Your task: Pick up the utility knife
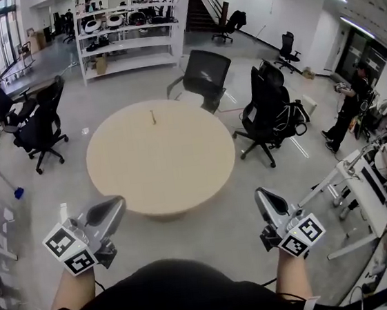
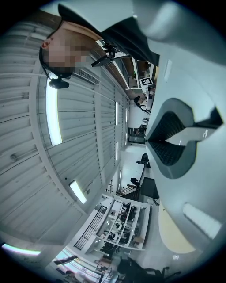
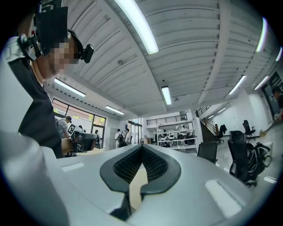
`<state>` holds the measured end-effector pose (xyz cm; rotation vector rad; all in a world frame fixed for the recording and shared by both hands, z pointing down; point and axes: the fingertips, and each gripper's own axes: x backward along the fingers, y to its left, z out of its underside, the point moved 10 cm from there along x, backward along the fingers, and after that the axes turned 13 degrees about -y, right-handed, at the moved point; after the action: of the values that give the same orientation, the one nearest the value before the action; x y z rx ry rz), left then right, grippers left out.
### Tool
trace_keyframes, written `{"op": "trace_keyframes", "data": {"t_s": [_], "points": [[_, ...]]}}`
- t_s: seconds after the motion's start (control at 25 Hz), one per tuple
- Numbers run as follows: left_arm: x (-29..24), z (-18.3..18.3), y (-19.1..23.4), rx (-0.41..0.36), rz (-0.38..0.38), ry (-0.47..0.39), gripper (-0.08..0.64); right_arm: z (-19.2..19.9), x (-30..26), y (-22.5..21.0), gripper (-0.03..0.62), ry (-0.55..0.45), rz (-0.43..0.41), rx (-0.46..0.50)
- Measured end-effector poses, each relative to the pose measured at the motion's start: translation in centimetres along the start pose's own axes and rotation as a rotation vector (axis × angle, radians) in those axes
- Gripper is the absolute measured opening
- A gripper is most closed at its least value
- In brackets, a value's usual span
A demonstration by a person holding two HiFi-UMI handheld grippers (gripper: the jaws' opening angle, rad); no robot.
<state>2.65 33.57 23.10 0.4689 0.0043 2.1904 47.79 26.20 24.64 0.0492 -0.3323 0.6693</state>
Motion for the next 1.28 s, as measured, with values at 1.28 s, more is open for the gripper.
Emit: {"op": "trace_keyframes", "data": {"t_s": [1.28], "points": [[-10.6, 2.2, 37.2, 0.108, 0.036, -0.045, 0.0, 9.3, -35.0, -8.6, 0.014, 0.135, 0.004, 0.083]]}}
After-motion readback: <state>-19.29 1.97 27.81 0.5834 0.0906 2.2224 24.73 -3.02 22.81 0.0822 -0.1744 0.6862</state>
